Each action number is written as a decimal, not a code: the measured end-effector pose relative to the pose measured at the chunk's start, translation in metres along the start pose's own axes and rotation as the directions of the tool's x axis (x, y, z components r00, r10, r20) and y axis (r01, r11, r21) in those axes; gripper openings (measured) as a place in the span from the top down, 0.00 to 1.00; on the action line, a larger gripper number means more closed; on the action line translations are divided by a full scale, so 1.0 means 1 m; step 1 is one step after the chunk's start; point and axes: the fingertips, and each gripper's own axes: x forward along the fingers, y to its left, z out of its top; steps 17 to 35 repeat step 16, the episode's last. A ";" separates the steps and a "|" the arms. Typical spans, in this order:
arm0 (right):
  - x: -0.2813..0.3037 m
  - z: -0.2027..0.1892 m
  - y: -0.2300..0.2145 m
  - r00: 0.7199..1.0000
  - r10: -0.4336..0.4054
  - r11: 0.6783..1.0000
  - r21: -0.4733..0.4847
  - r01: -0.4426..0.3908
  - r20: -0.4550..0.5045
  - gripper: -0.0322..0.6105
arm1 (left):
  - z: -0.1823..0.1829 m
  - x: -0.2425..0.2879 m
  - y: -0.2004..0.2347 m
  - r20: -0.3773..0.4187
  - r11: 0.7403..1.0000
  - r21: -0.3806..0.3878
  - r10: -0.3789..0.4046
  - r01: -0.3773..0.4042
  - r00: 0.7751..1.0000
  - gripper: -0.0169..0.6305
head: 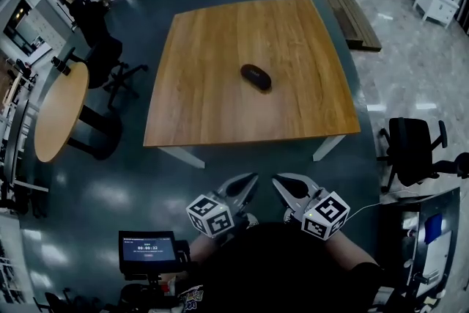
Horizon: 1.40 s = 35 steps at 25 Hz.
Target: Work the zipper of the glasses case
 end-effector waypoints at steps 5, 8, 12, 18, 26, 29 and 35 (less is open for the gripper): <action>0.003 -0.005 0.007 1.000 -0.001 1.000 -0.003 0.001 -0.009 0.94 | -0.001 -0.006 -0.004 -0.008 1.000 0.016 -0.013 0.013 1.000 0.98; 0.004 -0.008 0.011 1.000 0.000 1.000 -0.006 0.000 -0.016 0.94 | 0.002 -0.011 0.001 -0.003 1.000 0.024 -0.006 0.006 1.000 0.98; -0.001 -0.008 0.008 1.000 -0.004 1.000 -0.009 0.004 -0.015 0.94 | 0.022 -0.012 0.017 0.043 0.999 0.033 0.026 -0.027 0.999 0.98; 0.003 -0.008 0.009 1.000 -0.008 1.000 -0.009 0.008 -0.021 0.94 | 0.030 -0.016 0.022 0.063 0.999 0.017 0.034 -0.035 0.997 0.98; 0.003 -0.008 0.009 1.000 -0.008 1.000 -0.009 0.008 -0.021 0.94 | 0.030 -0.016 0.022 0.063 0.999 0.017 0.034 -0.035 0.997 0.98; 0.003 -0.008 0.009 1.000 -0.008 1.000 -0.009 0.008 -0.021 0.94 | 0.030 -0.016 0.022 0.063 0.999 0.017 0.034 -0.035 0.997 0.98; 0.003 -0.008 0.009 1.000 -0.008 1.000 -0.009 0.008 -0.021 0.94 | 0.030 -0.016 0.022 0.063 0.999 0.017 0.034 -0.035 0.997 0.98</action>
